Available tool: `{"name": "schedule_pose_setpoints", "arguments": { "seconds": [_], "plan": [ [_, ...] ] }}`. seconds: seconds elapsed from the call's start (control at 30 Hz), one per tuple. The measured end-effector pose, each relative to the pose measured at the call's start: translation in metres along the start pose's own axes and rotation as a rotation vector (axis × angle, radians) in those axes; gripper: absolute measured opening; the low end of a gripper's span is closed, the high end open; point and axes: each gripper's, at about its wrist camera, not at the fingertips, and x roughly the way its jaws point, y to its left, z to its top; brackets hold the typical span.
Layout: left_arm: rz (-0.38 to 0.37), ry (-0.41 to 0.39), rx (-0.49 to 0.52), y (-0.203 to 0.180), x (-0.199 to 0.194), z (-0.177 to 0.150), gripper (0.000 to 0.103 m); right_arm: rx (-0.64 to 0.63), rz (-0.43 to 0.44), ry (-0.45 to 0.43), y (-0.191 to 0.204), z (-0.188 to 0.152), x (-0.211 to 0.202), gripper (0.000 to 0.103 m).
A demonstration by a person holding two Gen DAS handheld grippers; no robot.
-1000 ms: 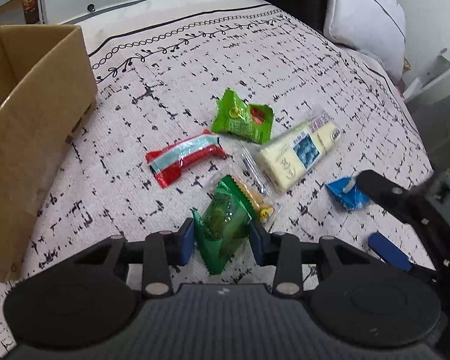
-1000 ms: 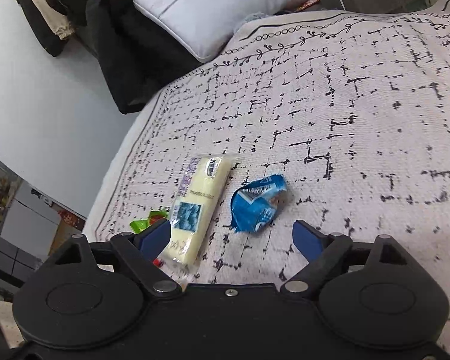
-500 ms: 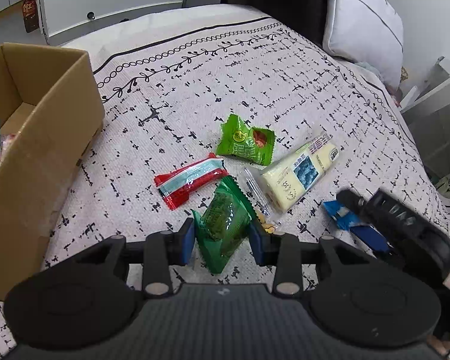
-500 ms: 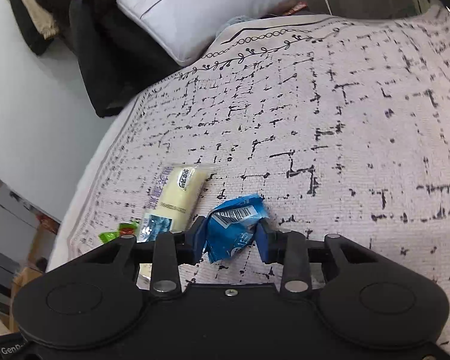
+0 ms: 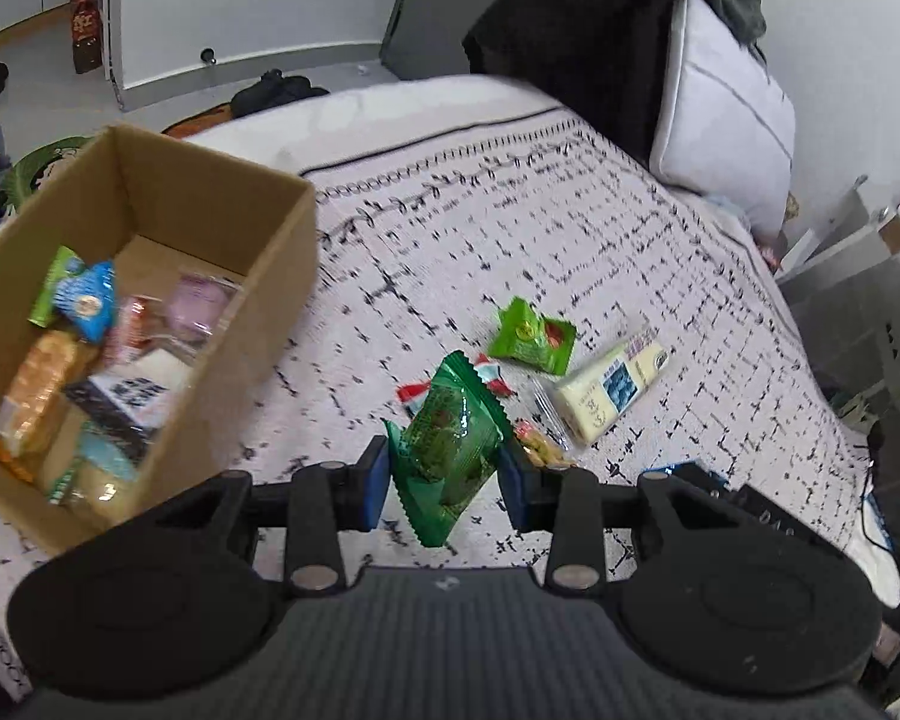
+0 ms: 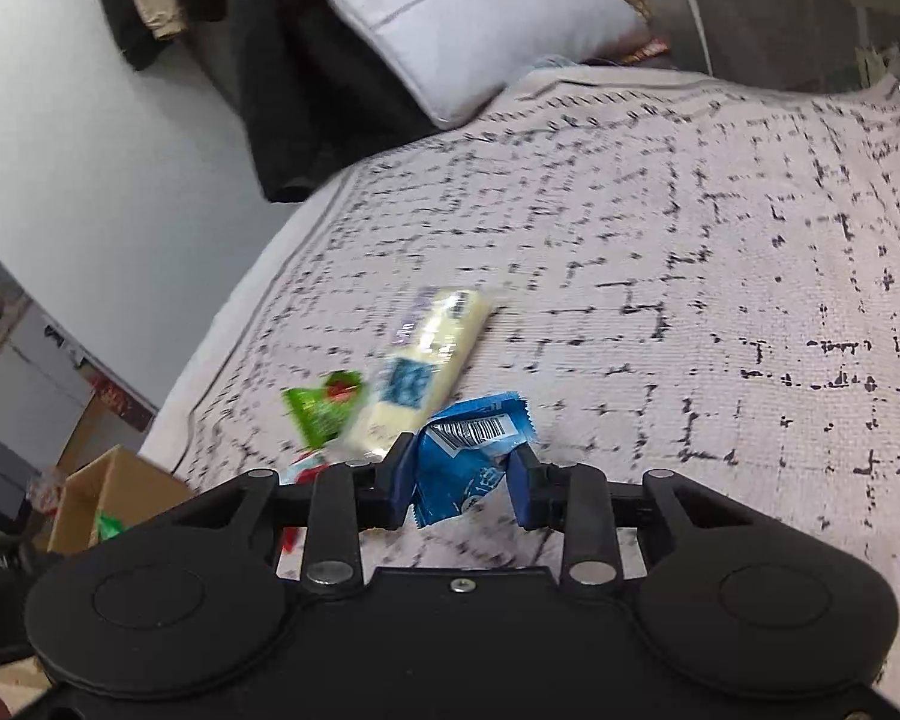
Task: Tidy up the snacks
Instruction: 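Lift and carry both held snacks over the cardboard box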
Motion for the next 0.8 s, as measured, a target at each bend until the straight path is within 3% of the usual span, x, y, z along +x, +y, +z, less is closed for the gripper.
{"name": "schedule_pose_setpoints", "arguments": {
  "seconds": [0.8],
  "plan": [
    [-0.103, -0.080, -0.073, 0.076, -0.088, 0.009, 0.037, -0.113, 0.088, -0.088, 0.119, -0.029, -0.077, 0.025]
  ]
}}
